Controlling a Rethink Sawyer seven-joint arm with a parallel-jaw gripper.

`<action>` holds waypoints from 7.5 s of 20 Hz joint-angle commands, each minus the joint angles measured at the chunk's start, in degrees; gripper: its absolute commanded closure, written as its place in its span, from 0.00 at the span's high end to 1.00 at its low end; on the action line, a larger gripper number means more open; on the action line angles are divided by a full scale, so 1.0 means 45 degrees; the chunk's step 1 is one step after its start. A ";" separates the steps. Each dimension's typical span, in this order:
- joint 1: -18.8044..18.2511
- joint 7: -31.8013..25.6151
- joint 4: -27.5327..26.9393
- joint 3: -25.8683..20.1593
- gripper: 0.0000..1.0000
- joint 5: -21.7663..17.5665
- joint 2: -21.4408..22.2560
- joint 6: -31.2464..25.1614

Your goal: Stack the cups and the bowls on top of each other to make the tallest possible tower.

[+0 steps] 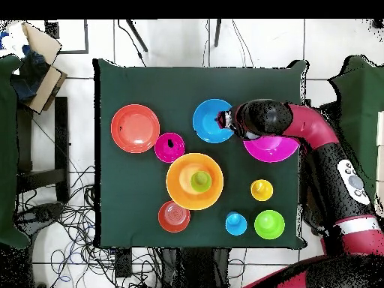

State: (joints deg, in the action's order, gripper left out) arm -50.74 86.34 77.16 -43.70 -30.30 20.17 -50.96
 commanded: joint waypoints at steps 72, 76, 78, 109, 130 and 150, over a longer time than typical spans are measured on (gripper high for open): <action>-0.2748 -0.3090 0.2592 -0.1499 1.00 -0.3326 -0.0770 0.1991; -0.2611 -0.3047 0.2396 -0.1508 1.00 -0.3171 -0.0827 0.1854; -0.2535 -0.2827 0.2506 -0.1483 1.00 -0.3138 -0.0644 0.1855; -0.1727 -0.1561 0.2868 -0.0904 0.00 -0.2769 0.0833 0.1813; -0.1167 -0.1329 0.2306 -0.0510 1.00 -0.2890 0.0085 0.2350; -0.1981 -0.1248 0.4888 -0.1785 1.00 0.0175 0.4214 -0.0364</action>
State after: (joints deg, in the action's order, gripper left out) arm -60.95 85.56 94.99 -50.35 -32.38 31.47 -43.91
